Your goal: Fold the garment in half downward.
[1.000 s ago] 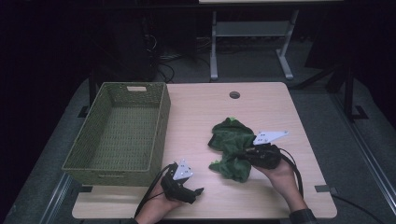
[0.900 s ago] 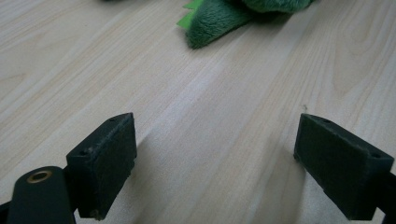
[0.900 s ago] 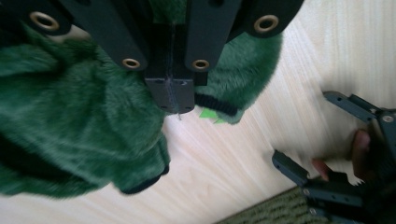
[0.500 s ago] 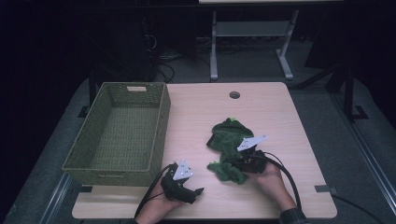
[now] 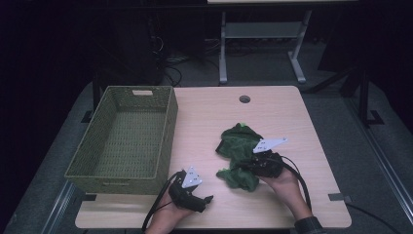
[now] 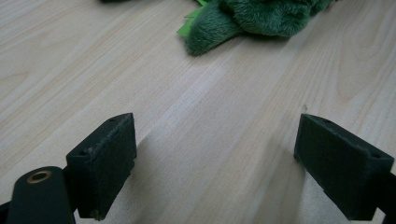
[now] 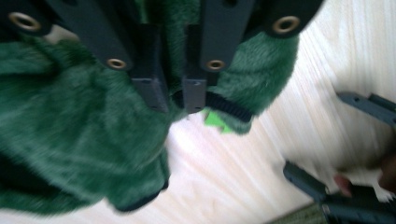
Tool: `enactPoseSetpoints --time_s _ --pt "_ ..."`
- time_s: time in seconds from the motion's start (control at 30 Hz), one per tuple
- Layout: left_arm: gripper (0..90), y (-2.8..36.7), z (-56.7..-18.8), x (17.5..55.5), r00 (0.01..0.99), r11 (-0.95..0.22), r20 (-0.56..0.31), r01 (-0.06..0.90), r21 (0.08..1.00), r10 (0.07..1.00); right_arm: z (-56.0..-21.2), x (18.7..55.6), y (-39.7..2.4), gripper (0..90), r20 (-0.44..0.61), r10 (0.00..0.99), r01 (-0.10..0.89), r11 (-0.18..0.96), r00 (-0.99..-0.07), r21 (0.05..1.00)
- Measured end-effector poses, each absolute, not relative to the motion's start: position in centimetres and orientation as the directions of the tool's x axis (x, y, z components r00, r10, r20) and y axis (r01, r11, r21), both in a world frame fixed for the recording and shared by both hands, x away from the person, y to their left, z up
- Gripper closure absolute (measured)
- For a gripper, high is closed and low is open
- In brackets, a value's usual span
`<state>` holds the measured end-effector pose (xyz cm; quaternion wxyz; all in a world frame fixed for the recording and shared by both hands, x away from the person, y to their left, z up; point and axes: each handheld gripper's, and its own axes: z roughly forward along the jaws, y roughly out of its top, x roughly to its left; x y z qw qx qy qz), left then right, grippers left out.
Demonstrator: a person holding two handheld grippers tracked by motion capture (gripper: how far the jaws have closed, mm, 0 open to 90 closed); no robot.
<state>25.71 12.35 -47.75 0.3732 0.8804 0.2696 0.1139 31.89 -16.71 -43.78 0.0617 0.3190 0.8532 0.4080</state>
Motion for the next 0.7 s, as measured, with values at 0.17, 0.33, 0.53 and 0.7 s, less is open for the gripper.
enactPoseSetpoints --time_s 0.17,0.33,0.53,0.7 --pt "12.5 12.1 -47.7 26.0 0.838 -0.586 -0.002 0.383 0.714 0.545 -43.1 32.1 -17.6 65.7 0.163 0.612 0.499 0.431 -0.774 0.752" --pt "14.1 11.7 -47.4 26.6 0.851 -0.598 -0.022 0.387 0.702 0.525 -42.7 32.1 -18.4 60.3 0.157 0.625 0.491 0.408 -0.765 0.77" --pt "20.1 11.3 -46.4 27.5 0.86 -0.587 -0.036 0.378 0.716 0.509 -42.0 32.3 -19.1 55.7 0.159 0.633 0.493 0.394 -0.757 0.775" --pt "24.2 10.6 -45.4 28.7 0.875 -0.598 -0.034 0.358 0.717 0.483 -41.8 32.9 -19.6 50.4 0.149 0.645 0.487 0.386 -0.75 0.783"
